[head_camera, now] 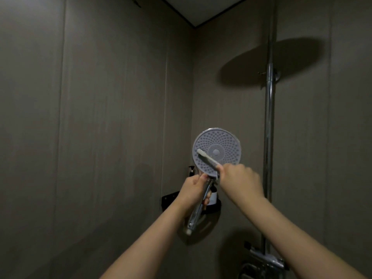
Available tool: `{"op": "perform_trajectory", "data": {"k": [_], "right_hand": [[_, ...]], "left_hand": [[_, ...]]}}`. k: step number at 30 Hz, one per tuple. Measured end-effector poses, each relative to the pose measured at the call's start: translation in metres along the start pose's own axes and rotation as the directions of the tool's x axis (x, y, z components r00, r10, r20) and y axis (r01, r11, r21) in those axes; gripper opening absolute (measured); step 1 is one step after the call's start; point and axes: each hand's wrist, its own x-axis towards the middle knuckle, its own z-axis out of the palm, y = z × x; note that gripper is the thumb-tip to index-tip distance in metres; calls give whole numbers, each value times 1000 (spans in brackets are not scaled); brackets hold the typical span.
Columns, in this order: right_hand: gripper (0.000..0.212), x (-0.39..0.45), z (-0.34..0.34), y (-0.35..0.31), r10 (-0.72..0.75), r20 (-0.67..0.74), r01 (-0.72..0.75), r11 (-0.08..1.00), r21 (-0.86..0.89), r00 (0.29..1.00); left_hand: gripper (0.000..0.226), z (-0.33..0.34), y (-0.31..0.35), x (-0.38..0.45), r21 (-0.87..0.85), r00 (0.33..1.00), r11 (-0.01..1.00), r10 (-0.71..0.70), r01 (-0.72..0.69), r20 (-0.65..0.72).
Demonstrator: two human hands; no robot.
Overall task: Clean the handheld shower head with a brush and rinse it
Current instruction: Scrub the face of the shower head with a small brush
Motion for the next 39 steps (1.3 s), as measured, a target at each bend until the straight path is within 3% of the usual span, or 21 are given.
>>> {"op": "perform_trajectory", "data": {"k": [4, 8, 16, 24, 31, 34, 39], "right_hand": [[46, 5, -8, 21, 138, -46, -137, 990, 28, 989], [44, -12, 7, 21, -16, 19, 16, 1000, -24, 1000], [43, -10, 5, 24, 24, 8, -24, 1000, -1, 1000], [43, -21, 4, 57, 87, 112, -78, 993, -85, 990], [41, -19, 17, 31, 15, 140, -9, 999, -43, 990], [44, -24, 25, 50, 89, 186, -81, 996, -47, 979], [45, -38, 36, 63, 76, 118, -71, 996, -44, 990]], "left_hand": [[31, 0, 0, -1, 13, 1000, 1000, -21, 21, 18], [31, 2, -1, -1, -19, 1000, 1000, -19, 19, -4], [30, 7, -5, -1, -7, 1000, 1000, -3, 3, 12], [30, -10, -15, -2, 34, 999, 999, -31, 33, -35], [30, 3, -26, 1, 28, 998, 998, -54, 54, -19], [31, -2, -29, 1, -3, 997, 997, -75, 75, -30], [31, -2, -49, -1, 6, 993, 993, -115, 116, -34]]}}
